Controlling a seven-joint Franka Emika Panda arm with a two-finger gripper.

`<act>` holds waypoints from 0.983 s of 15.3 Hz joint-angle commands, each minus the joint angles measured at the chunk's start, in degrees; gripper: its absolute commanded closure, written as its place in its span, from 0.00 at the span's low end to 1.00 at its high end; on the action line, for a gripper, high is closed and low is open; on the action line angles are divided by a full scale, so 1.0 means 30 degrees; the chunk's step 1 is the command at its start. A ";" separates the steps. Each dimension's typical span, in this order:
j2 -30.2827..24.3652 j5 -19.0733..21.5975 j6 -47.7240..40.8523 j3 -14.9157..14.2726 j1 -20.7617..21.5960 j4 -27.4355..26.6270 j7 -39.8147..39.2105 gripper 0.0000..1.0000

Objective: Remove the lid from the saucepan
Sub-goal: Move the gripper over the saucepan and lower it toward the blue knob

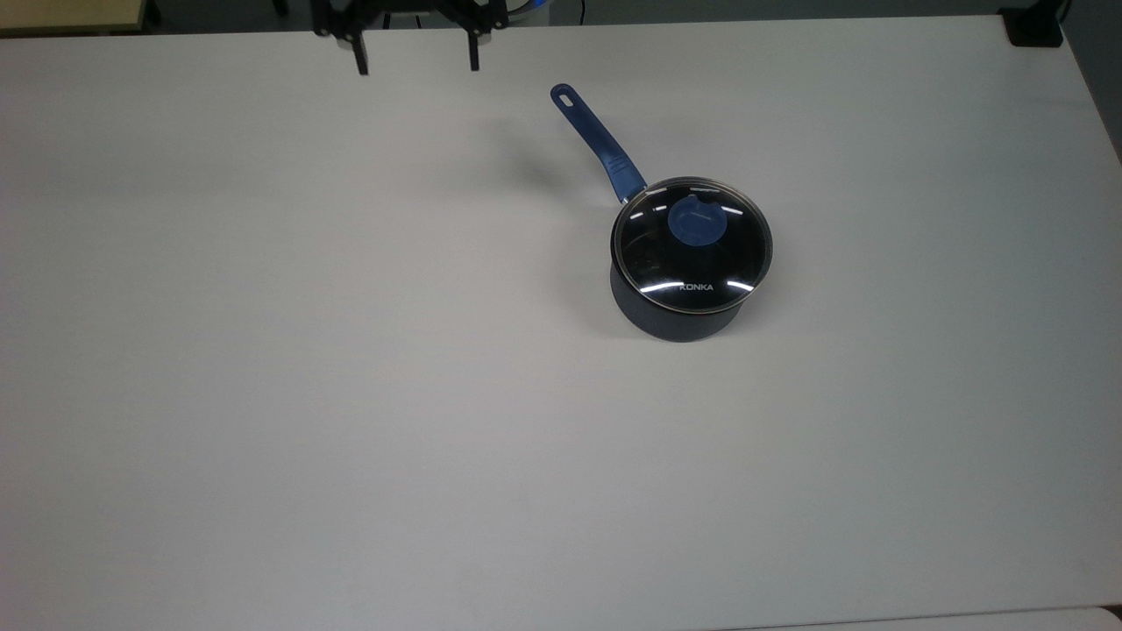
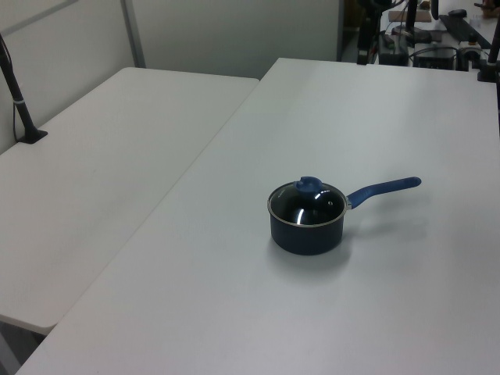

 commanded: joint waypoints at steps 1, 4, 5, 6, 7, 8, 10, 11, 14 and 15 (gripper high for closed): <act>0.0180 0.0354 -0.0663 0.1107 0.0165 -0.0149 -0.0295 0.00; 0.1347 0.0179 -0.0284 0.2950 0.0312 -0.0093 0.2160 0.00; 0.1875 0.0178 0.0472 0.3392 0.0486 -0.0034 0.4141 0.00; 0.2083 0.0207 0.1089 0.3483 0.0951 -0.0120 0.5495 0.00; 0.2317 0.0237 0.1443 0.3484 0.1594 -0.0092 0.6756 0.00; 0.2725 0.0237 0.1621 0.3484 0.2036 -0.0034 0.8132 0.00; 0.3895 0.0120 0.2206 0.3484 0.3234 0.0257 1.1355 0.00; 0.4307 0.0120 0.2324 0.3484 0.3647 0.0405 1.2296 0.00; 0.5568 0.0091 0.3726 0.3484 0.4381 0.0931 1.6336 0.00; 0.5890 0.0033 0.4225 0.3484 0.4500 0.0963 1.7335 0.00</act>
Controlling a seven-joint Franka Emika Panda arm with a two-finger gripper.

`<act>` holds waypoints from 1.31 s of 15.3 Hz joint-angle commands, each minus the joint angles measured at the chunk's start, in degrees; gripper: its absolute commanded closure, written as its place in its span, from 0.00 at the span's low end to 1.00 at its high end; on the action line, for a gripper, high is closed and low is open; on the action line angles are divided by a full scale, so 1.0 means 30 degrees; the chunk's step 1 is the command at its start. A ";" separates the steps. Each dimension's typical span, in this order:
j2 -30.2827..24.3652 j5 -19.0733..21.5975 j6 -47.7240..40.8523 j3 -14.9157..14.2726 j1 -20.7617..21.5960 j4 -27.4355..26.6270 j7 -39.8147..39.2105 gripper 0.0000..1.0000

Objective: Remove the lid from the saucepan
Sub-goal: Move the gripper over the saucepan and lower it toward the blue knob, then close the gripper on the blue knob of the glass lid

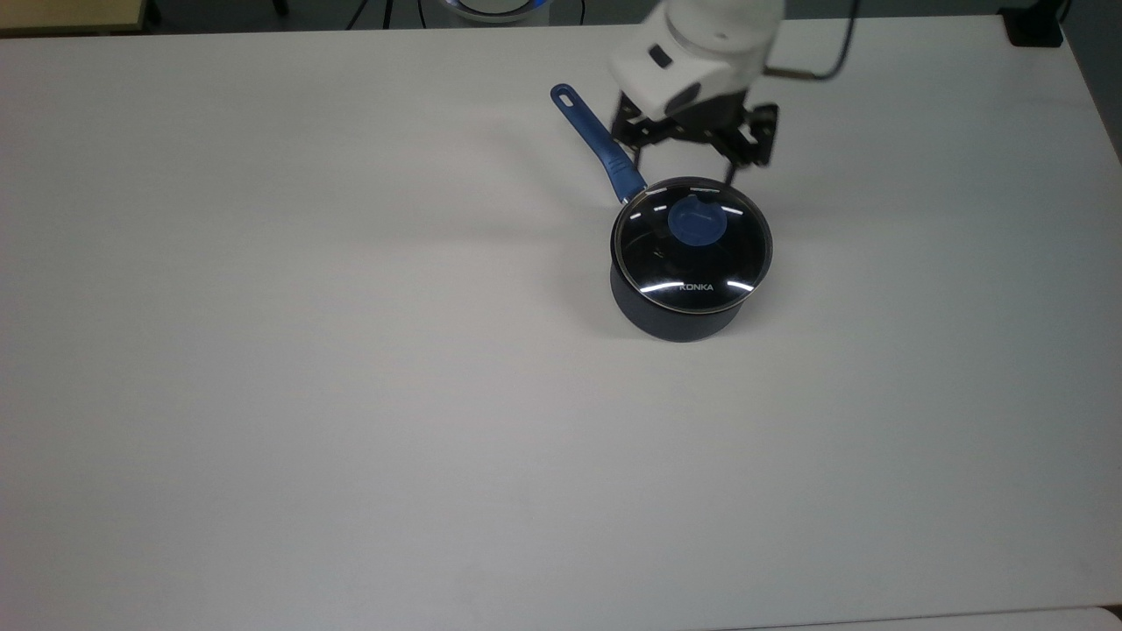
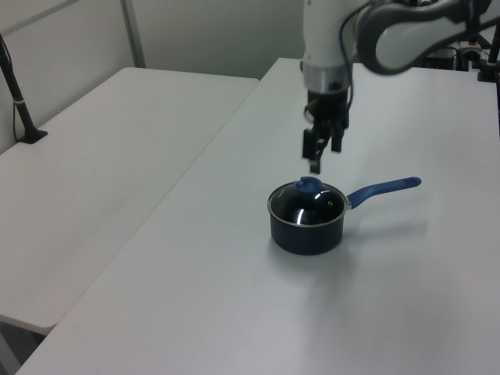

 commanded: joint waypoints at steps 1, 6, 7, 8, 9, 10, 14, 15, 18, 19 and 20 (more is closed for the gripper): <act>0.1407 -0.0008 0.1405 -0.0192 0.0623 0.0852 0.3752 0.00; 0.3048 -0.0302 0.2462 -0.0162 0.0653 0.1963 0.5369 0.00; 0.3137 -0.0389 0.2433 -0.0162 0.0653 0.2053 0.5429 0.00; 0.3254 -0.0419 0.2433 -0.0162 0.0653 0.2054 0.5430 0.00; 0.3284 -0.0448 0.2433 -0.0133 0.0798 0.2054 0.5430 0.02; 0.3313 -0.0593 0.2433 -0.0133 0.0944 0.2025 0.5372 0.08; 0.3372 -0.0946 0.2404 -0.0133 0.0917 0.1995 0.5312 0.34; 0.3314 -0.0946 0.2375 -0.0133 0.0887 0.1995 0.5254 0.40; 0.2963 -0.0888 0.2170 -0.0104 0.0741 0.1995 0.4905 0.46; 0.2730 -0.0801 0.2169 -0.0075 0.0741 0.1995 0.4641 0.46; 0.2380 -0.0800 0.1966 -0.0074 0.0683 0.1908 0.4291 0.46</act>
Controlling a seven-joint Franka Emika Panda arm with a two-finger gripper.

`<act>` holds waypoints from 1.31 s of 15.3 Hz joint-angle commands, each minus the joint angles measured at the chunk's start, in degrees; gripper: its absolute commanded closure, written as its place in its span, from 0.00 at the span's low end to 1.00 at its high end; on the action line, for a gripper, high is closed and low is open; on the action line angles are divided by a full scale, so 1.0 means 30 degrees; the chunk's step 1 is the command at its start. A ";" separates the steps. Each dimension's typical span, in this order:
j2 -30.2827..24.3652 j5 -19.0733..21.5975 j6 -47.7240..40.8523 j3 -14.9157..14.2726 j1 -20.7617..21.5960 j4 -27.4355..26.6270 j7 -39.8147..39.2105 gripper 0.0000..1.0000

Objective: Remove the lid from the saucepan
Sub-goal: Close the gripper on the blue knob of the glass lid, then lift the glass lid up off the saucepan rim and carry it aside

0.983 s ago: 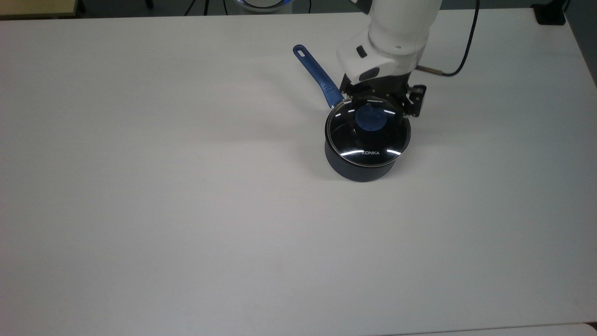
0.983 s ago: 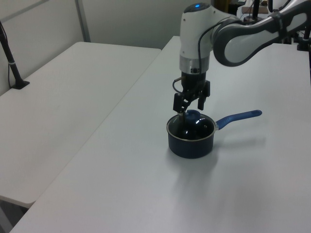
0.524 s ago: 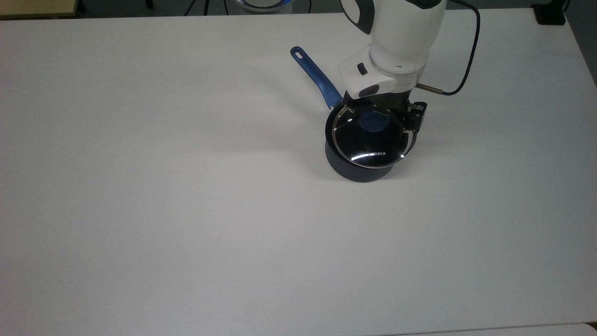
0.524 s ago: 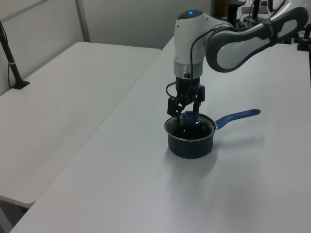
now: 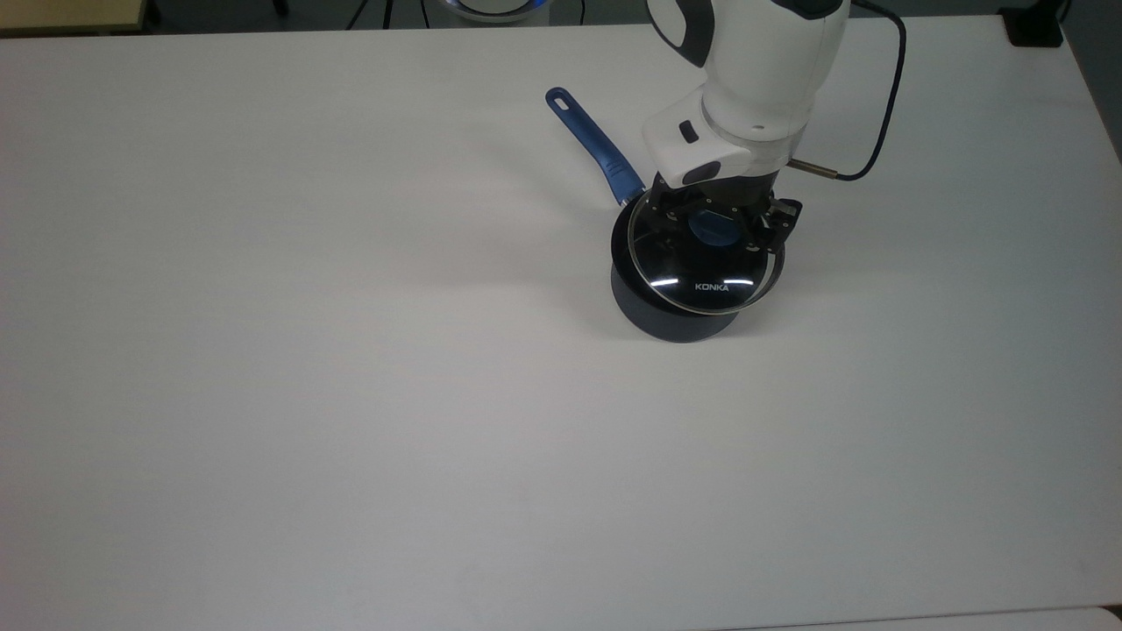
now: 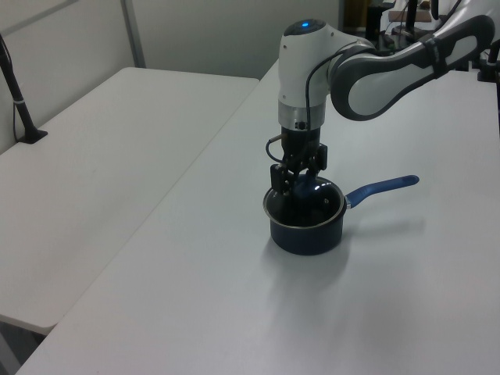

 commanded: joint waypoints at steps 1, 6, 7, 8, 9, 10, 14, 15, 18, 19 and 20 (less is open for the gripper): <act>-0.1292 -0.0179 -0.0889 -0.0002 -0.0202 0.0042 -0.1091 0.46; -0.3023 -0.0003 -0.3758 0.0408 -0.2279 -0.0134 -0.6210 0.46; -0.3316 0.0026 -0.4432 0.0408 -0.2806 -0.0338 -0.7761 0.46; -0.3667 0.0113 -0.5019 0.0408 -0.3362 -0.0601 -0.9604 0.46; -0.3989 0.0288 -0.5576 0.0408 -0.3919 -0.0865 -1.1449 0.47; -0.4341 0.0551 -0.6046 0.0321 -0.4534 -0.1099 -1.3034 0.47; -0.5135 0.0788 -0.6168 0.0203 -0.7200 -0.2826 -1.7815 0.47; -0.5193 0.0788 -0.6023 0.0174 -0.7612 -0.3468 -1.8754 0.47; -0.5252 0.0788 -0.3340 -0.0905 -0.8261 -0.5777 -2.0198 0.47; -0.5194 0.0788 -0.2050 -0.1171 -0.8261 -0.6688 -2.0228 0.47; -0.5136 0.0788 -0.0442 -0.1377 -0.8290 -0.7770 -2.0199 0.47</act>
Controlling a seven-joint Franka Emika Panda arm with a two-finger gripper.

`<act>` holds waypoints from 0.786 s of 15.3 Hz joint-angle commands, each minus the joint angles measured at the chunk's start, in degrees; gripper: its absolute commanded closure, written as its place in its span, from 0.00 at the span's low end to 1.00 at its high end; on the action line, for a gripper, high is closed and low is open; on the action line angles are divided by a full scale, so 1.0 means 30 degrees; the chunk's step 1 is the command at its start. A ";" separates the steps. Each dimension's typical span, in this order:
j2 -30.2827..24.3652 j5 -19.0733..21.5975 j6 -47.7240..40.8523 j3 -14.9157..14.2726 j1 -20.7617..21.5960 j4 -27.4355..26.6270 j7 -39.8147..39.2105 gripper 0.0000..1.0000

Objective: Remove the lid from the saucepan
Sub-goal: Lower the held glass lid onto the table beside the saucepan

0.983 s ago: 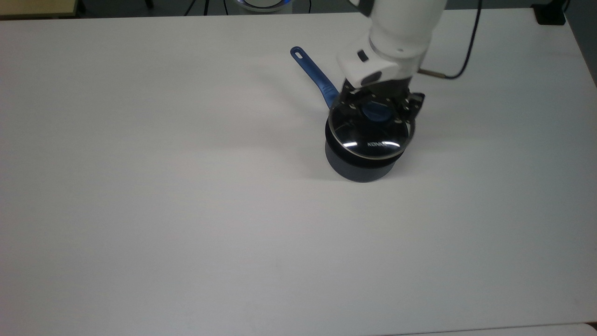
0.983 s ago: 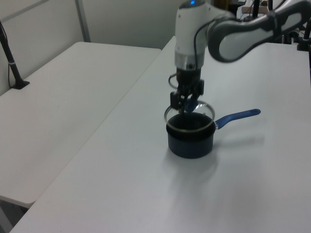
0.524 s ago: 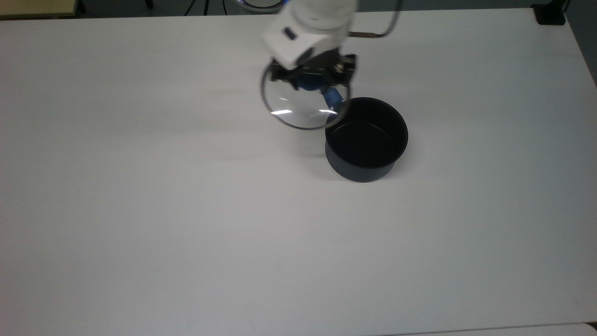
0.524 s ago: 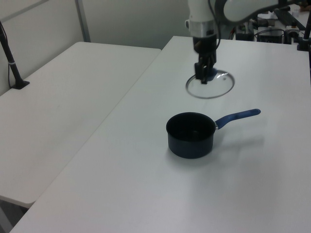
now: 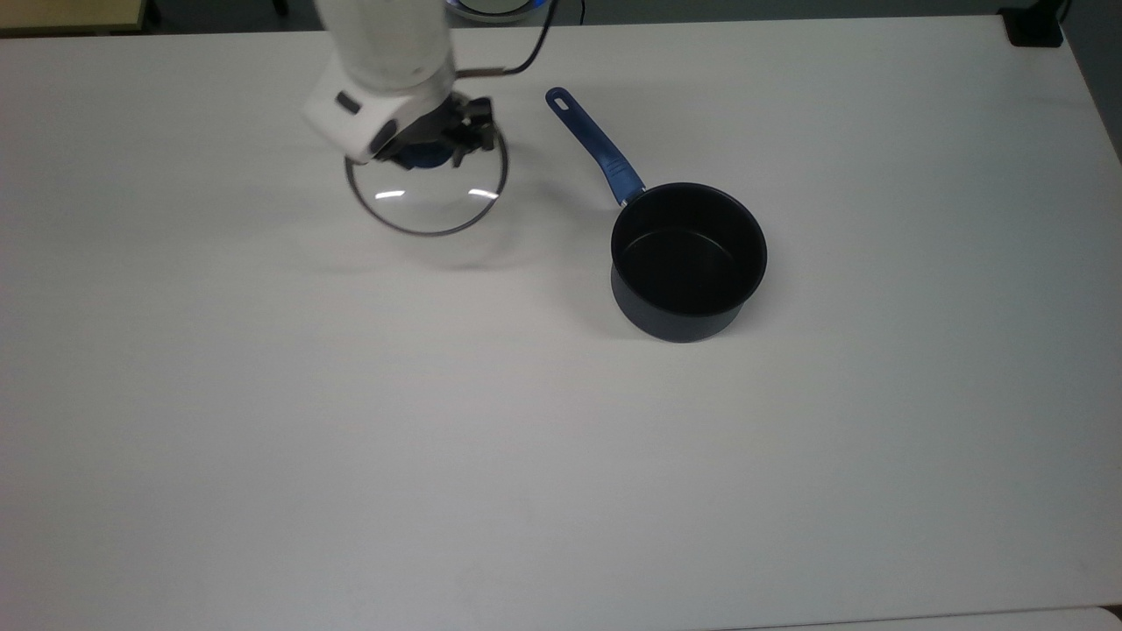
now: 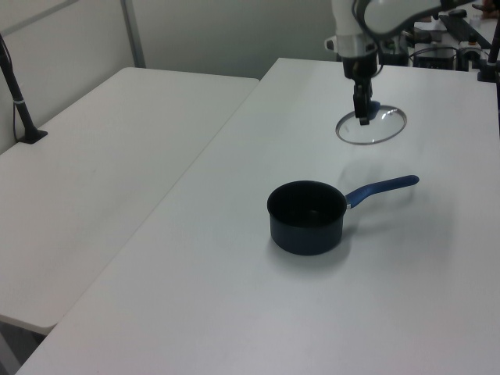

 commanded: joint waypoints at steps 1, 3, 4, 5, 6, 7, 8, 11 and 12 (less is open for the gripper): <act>-0.0726 0.0403 0.5429 -0.0990 0.0166 -0.4249 -0.0523 0.47; -0.0376 0.0403 0.7460 -0.1167 0.0137 -0.5365 -0.0523 0.48; -0.0228 0.0403 0.7903 -0.1400 -0.0037 -0.5371 -0.0494 0.49; -0.0198 0.0403 0.8024 -0.1402 -0.0039 -0.5371 -0.0493 0.49; -0.0110 0.0403 0.8083 -0.1402 -0.0068 -0.5429 -0.0493 0.49; 0.0122 0.0403 0.8112 -0.1402 -0.0069 -0.5429 -0.0435 0.49; 0.0473 0.0461 0.8113 -0.1431 -0.0127 -0.5400 -0.0058 0.38; 0.0565 0.0752 0.7996 -0.1432 -0.0244 -0.5283 0.0121 0.17; 0.0535 0.1015 0.7966 -0.1432 -0.0244 -0.5254 0.0209 0.10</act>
